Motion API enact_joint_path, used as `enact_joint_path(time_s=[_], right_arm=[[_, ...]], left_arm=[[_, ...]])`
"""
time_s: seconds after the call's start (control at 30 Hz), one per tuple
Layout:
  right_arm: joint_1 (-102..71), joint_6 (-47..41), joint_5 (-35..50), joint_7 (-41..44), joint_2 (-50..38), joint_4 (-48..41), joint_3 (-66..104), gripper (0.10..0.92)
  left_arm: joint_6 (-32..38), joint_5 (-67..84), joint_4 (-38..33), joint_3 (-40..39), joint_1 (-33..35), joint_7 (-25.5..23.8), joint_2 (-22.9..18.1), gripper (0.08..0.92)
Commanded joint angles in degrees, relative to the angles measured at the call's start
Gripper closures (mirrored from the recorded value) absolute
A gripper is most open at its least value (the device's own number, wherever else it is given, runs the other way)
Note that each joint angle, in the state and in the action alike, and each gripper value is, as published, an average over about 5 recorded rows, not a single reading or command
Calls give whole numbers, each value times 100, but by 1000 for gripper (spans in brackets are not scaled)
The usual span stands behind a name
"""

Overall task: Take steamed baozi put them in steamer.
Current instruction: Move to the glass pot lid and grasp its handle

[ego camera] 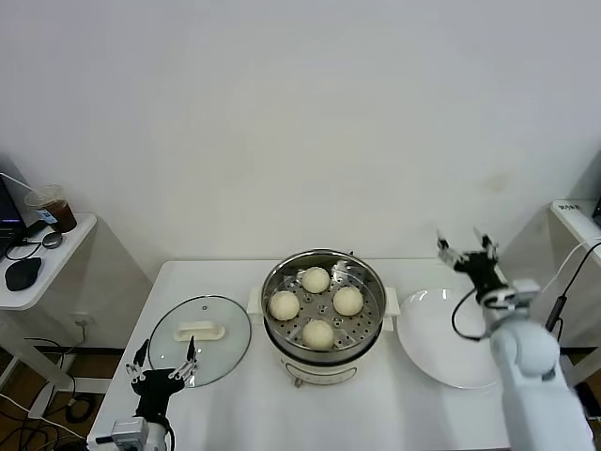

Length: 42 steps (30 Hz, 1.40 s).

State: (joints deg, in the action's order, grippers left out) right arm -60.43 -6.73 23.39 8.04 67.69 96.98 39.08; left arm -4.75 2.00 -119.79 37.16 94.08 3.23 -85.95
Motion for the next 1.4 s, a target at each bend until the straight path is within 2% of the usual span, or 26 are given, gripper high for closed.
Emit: enact_joint_path(time_s=[0.03, 0.13, 0.27, 0.43, 0.5, 0.63, 0.73, 0.87, 1.07, 1.4], right_arm=[[-1462, 228, -342, -755, 1025, 337, 468, 203], [-1496, 191, -457, -750, 1036, 406, 342, 203], [-1550, 191, -534, -736, 953, 362, 227, 203], [-1547, 119, -502, -736, 895, 290, 149, 203], [-1531, 83, -501, -730, 893, 304, 115, 203], [-1511, 11, -508, -706, 890, 351, 34, 203], [-1540, -6, -529, -677, 884, 380, -37, 203], [-1613, 14, -562, -646, 890, 397, -95, 203], [-1685, -59, -562, -635, 865, 433, -78, 203], [-1774, -65, -599, -652, 928, 481, 2, 203]], left_arm=[[290, -1729, 295, 261, -412, -82, 366, 177], [480, -3158, 488, 312, -592, 13, 514, 177], [788, -5462, 857, 272, -756, 604, 892, 177], [1182, -8029, 1486, -125, -756, 1642, 1760, 177], [1181, -8558, 1711, -272, -704, 1802, 2074, 177], [1075, -8917, 1918, -461, -663, 1533, 2522, 177], [760, -8779, 1967, -551, -809, 1107, 2619, 177], [338, -8262, 1885, -677, -1019, 465, 2554, 177], [-151, -8145, 1805, -902, -1215, -22, 2338, 177], [-823, -8033, 1897, -1283, -1304, -258, 2163, 177]])
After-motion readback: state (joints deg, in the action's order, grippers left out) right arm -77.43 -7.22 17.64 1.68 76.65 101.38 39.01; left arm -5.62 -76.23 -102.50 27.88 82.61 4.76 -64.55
